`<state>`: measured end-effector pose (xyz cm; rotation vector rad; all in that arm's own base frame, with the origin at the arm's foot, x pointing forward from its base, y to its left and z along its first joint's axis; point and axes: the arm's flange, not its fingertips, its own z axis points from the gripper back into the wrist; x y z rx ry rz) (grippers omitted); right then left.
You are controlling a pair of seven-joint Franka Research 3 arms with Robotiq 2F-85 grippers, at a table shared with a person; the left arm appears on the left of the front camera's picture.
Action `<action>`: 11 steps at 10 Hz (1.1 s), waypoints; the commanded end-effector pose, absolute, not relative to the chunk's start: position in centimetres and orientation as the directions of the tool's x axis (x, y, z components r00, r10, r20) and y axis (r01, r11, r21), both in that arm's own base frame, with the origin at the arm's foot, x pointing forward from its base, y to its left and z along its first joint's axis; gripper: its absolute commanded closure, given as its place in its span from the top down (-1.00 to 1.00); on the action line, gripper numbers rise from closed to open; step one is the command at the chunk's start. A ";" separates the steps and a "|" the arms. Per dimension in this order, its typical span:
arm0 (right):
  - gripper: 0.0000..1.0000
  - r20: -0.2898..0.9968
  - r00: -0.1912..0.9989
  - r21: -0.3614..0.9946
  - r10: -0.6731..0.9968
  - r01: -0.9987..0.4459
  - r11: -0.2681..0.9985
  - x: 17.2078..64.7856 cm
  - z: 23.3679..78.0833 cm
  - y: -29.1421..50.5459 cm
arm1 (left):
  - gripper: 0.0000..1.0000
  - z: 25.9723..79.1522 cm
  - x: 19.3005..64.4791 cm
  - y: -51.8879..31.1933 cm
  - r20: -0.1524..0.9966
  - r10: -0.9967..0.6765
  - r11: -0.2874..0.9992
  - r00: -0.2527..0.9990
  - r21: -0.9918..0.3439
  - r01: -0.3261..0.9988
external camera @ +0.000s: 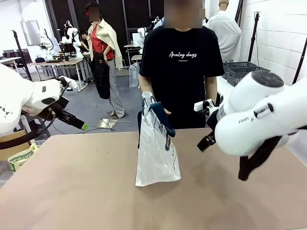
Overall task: Transfer purchased items from the store into the shopping bag.
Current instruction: Open the Reusable shopping bag in the center of the table.
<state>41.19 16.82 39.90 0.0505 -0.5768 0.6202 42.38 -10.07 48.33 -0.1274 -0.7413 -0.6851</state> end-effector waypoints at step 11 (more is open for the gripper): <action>1.00 0.462 0.709 -0.071 0.533 -0.569 0.819 49.4 55.2 20.3 | 1.00 58.4 43.8 -19.1 0.598 -0.438 0.820 0.671 -0.040 0.571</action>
